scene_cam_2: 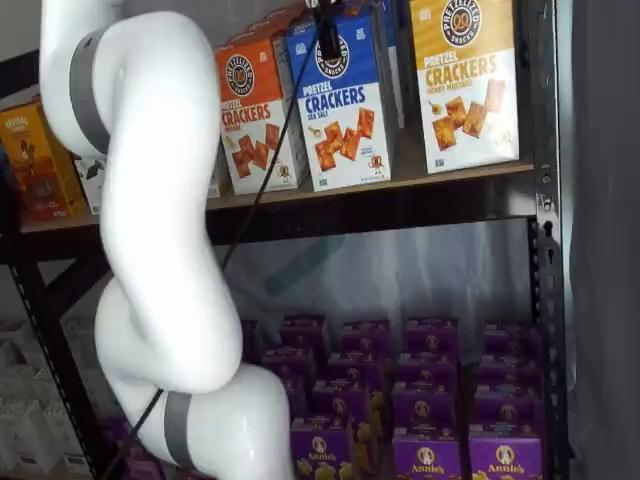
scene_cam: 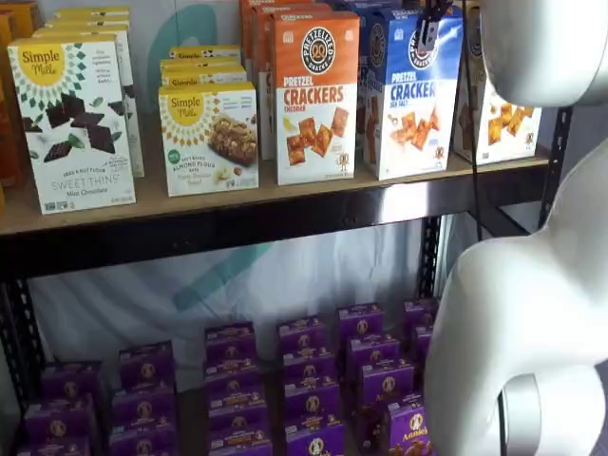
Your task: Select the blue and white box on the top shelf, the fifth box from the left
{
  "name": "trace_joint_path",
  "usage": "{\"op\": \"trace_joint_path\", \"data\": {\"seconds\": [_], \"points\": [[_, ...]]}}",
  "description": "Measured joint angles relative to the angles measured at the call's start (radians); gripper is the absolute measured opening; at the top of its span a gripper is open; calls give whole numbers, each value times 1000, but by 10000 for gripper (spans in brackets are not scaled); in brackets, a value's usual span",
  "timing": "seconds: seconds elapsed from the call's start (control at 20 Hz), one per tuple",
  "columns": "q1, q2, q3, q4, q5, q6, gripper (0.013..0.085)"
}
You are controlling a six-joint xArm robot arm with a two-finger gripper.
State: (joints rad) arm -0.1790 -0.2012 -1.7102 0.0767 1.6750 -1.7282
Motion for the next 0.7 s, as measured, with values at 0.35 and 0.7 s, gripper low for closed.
{"op": "trace_joint_path", "data": {"seconds": [0.35, 0.7], "points": [[0, -32, 19, 4, 22, 2, 570], [-16, -85, 38, 23, 97, -1, 570]]}}
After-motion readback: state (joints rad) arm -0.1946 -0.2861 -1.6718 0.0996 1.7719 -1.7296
